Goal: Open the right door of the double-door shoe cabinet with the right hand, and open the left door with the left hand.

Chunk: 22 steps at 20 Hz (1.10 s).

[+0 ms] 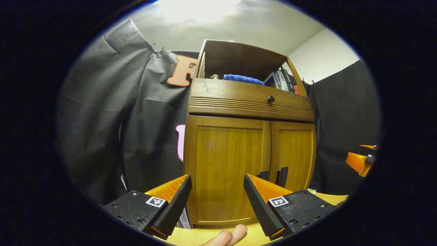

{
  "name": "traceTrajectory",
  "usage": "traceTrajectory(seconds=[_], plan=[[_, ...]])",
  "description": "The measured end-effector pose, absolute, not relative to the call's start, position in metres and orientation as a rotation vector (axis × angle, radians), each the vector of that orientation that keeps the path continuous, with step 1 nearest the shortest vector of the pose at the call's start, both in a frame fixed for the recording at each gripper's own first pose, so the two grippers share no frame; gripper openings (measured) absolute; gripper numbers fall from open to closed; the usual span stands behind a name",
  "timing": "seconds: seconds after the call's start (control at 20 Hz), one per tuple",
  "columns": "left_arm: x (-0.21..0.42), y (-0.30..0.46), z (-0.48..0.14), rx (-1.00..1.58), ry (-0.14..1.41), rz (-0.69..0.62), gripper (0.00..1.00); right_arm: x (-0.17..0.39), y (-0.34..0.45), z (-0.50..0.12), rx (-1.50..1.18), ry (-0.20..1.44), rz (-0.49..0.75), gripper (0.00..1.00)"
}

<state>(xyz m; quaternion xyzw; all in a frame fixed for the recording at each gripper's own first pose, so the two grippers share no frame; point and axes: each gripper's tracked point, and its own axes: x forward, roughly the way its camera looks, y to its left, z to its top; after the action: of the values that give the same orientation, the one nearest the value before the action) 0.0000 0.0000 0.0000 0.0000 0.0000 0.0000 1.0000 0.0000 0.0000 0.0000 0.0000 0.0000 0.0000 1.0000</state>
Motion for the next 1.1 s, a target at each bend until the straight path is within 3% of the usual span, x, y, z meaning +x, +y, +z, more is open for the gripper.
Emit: traceTrajectory(seconds=[0.05,0.15,0.2,0.35,0.4,0.55,0.9,0.95,1.0,1.1], plan=[[0.0,-0.002,-0.001,-0.002,0.003,-0.007,0.91,0.0,0.0,0.001,0.001,-0.001,-0.001,0.94],[-0.001,-0.006,-0.001,-0.001,0.009,-0.024,0.91,0.0,0.0,0.0,0.001,0.0,0.001,0.94],[-0.002,-0.006,-0.002,0.0,0.01,-0.028,0.91,0.0,-0.001,0.001,0.001,-0.001,0.001,0.98],[0.0,-0.008,-0.003,0.006,0.014,-0.03,0.91,0.001,-0.003,0.0,0.006,0.0,-0.002,0.98],[0.0,-0.008,-0.004,0.007,0.018,-0.031,0.91,0.001,-0.004,-0.001,0.013,0.002,-0.001,0.94],[0.001,-0.01,-0.004,0.006,0.024,-0.034,0.91,0.002,-0.008,-0.005,0.029,0.014,-0.002,0.98],[-0.002,-0.009,0.0,0.006,0.009,-0.036,0.91,0.002,-0.016,-0.01,0.042,0.027,-0.005,0.98],[-0.002,-0.009,0.001,0.012,0.004,-0.041,0.91,0.002,-0.016,-0.009,0.041,0.027,-0.004,0.94],[-0.001,-0.007,0.003,0.016,-0.004,-0.038,0.91,0.002,-0.016,-0.009,0.037,0.025,-0.004,0.98],[-0.001,-0.005,0.002,0.018,-0.003,-0.037,0.91,0.002,-0.018,-0.007,0.034,0.02,-0.007,0.98]])
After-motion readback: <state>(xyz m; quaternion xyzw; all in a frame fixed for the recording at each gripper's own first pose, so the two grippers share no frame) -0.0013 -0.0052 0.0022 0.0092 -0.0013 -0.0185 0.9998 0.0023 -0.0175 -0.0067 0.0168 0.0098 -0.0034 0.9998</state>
